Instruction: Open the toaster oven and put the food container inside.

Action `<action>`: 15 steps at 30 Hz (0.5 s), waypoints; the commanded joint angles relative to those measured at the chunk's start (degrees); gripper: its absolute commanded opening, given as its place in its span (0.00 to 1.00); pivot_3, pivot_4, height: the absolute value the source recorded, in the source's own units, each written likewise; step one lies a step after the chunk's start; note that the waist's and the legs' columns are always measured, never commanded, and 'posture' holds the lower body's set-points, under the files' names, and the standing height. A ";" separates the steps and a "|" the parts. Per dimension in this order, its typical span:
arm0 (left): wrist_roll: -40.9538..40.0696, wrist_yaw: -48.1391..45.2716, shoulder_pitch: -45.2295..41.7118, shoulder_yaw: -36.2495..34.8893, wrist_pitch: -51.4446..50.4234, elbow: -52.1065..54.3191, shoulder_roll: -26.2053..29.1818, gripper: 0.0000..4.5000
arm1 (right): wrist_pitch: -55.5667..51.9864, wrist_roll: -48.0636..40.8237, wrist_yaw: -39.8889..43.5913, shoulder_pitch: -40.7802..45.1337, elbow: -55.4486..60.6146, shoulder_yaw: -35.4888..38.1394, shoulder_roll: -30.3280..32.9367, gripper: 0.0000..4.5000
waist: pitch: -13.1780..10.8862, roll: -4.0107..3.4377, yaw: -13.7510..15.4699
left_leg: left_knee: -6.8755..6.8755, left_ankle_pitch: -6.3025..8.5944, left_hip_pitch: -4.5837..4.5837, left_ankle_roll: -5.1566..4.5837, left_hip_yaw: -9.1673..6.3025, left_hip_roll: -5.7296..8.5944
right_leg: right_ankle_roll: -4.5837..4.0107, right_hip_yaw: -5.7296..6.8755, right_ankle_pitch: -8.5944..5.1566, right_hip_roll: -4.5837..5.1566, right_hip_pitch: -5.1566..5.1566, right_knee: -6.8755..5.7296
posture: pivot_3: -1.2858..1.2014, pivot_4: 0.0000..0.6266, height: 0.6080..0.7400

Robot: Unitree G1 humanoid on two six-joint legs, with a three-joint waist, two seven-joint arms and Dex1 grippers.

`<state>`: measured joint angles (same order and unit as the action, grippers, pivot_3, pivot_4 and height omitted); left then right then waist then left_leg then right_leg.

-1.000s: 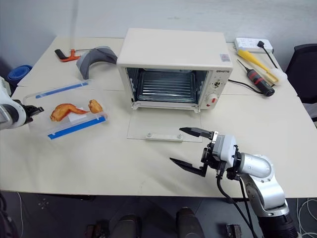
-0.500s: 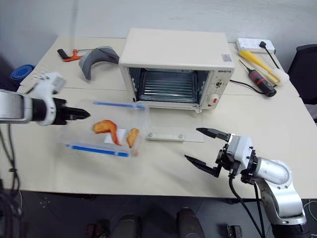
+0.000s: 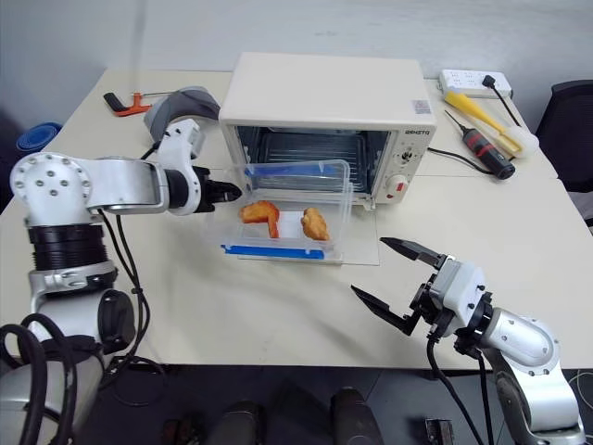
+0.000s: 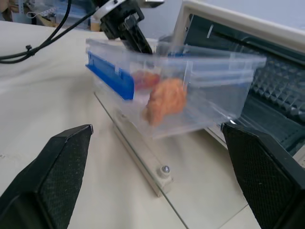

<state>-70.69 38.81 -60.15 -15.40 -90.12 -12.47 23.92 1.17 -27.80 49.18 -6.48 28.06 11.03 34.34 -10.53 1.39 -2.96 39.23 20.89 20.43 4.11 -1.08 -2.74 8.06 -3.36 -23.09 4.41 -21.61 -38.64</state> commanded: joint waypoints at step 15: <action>10.26 -10.89 -2.45 -5.01 -2.38 3.73 -1.99 0.55 | -2.84 -2.93 -4.29 -2.40 6.24 1.30 -0.32 1.00 | 0.00 0.00 0.14 | -0.02 0.00 -0.01 0.00 0.00 0.03 | 0.01 0.01 0.00 0.01 0.01 0.02 | 0.52 0.24 1.00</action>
<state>-59.29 30.74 -61.49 -19.77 -92.52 -11.16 19.59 -0.13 -28.55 45.91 -8.75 31.33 11.00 33.49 -10.53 1.39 -2.82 39.21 20.89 20.42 4.11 -1.08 -2.71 8.07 -3.36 -23.09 4.41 -21.60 -38.62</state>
